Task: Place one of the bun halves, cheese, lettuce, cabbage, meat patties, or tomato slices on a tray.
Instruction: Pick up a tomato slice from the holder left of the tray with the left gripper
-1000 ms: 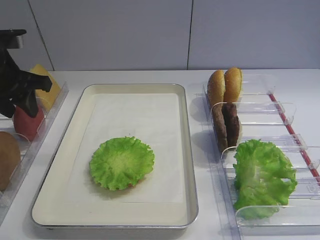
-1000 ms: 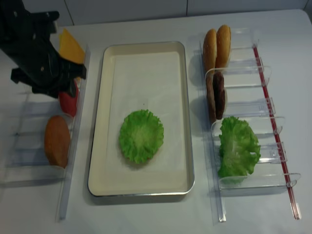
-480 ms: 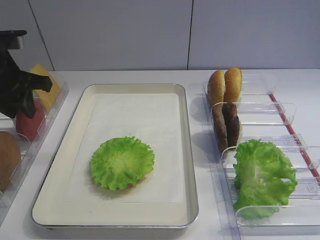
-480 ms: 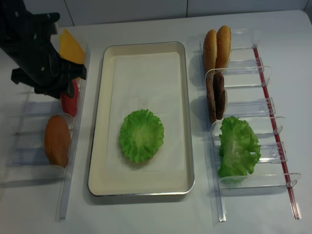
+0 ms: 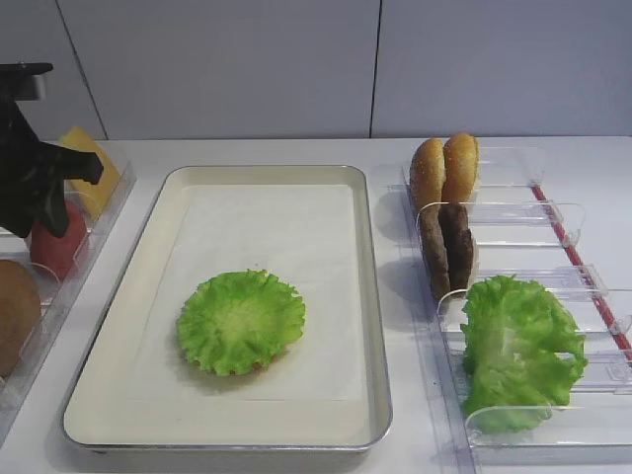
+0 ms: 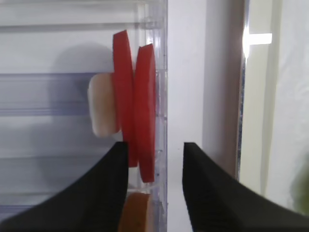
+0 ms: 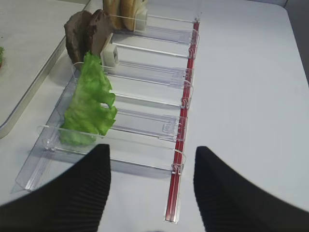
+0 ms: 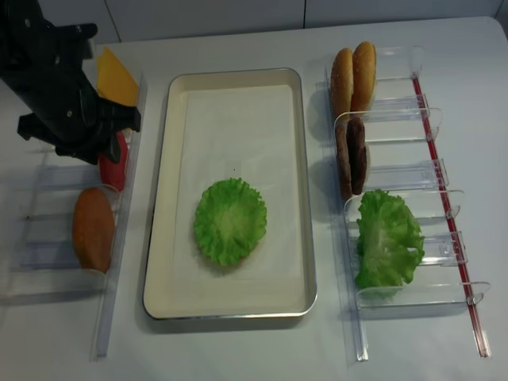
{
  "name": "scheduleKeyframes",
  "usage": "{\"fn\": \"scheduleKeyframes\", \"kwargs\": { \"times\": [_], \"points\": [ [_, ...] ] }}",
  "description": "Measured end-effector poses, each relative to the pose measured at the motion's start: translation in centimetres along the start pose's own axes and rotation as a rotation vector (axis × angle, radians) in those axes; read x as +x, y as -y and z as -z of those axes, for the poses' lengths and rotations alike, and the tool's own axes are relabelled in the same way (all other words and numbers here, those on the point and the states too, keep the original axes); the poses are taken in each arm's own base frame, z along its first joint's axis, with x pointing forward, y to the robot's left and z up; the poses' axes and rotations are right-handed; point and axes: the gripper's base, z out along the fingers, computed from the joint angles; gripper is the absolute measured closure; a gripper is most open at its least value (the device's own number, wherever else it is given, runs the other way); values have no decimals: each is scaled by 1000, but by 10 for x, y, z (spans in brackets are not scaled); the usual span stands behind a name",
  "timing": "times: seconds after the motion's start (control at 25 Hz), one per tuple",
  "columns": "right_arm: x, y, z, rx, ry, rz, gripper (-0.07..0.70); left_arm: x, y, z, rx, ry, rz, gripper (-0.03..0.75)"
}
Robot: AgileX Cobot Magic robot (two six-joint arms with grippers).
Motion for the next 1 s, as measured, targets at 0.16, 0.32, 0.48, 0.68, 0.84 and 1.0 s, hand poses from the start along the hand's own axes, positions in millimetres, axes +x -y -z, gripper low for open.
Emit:
{"fn": "scheduleKeyframes", "kwargs": {
  "times": [0.16, 0.32, 0.48, 0.68, 0.84, 1.0],
  "points": [
    [0, 0, 0, 0, 0, 0, 216, 0, 7, -1, 5, 1, -20, 458],
    [0, 0, 0, 0, 0, 0, 216, 0, 8, -1, 7, 6, -6, 460],
    [0, 0, 0, 0, 0, 0, 216, -2, 8, 1, 0, 10, 8, 460],
    [0, 0, 0, 0, 0, 0, 216, -7, 8, 15, -20, 2, 2, 461],
    [0, 0, 0, 0, 2, 0, 216, -13, 10, 26, -19, 15, -3, 461],
    [0, 0, 0, 0, 2, 0, 216, -13, 18, 25, -14, 16, -25, 461]
  ]
}}
